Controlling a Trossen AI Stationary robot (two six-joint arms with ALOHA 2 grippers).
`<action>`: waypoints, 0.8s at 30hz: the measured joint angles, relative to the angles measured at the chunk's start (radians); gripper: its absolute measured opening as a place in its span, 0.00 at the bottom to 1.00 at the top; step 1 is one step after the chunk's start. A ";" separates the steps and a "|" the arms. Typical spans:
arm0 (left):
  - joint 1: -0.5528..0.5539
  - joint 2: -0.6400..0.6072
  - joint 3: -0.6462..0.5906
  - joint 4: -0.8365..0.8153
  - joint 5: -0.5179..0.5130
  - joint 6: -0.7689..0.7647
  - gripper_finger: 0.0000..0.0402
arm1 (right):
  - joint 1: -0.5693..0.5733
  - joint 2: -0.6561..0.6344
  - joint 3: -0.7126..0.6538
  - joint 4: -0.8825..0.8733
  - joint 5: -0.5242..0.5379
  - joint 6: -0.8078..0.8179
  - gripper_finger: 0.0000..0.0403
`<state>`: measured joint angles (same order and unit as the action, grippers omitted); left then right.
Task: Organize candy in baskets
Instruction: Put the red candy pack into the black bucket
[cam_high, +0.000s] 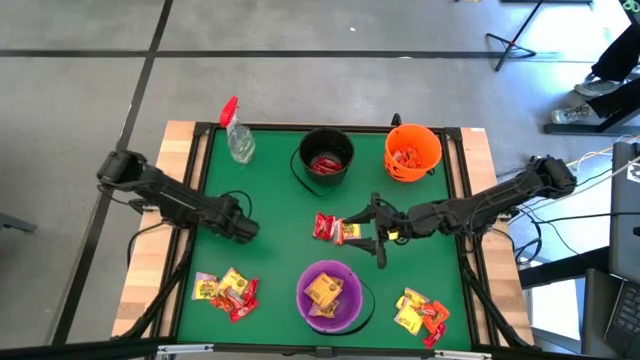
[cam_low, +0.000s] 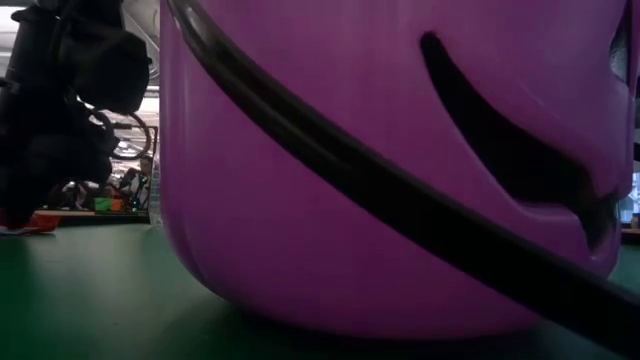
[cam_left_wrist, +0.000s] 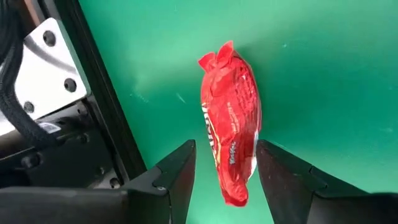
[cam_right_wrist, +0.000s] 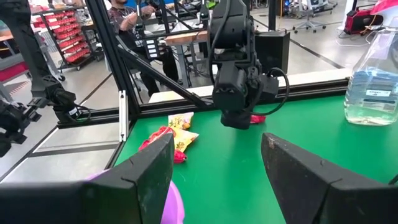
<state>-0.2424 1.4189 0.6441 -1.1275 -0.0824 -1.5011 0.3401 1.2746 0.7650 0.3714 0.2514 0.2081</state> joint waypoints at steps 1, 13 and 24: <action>0.003 0.003 0.000 0.006 0.000 0.013 0.39 | 0.000 0.001 0.000 -0.001 0.000 0.000 0.60; 0.011 0.009 0.000 0.066 -0.001 0.046 0.20 | 0.000 0.022 0.000 0.001 -0.001 0.008 0.60; 0.011 0.008 0.026 0.061 0.054 0.100 0.06 | 0.000 0.022 0.000 0.002 -0.001 0.008 0.60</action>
<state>-0.2311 1.4269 0.6701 -1.0667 -0.0281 -1.4014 0.3401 1.2968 0.7654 0.3737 0.2508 0.2157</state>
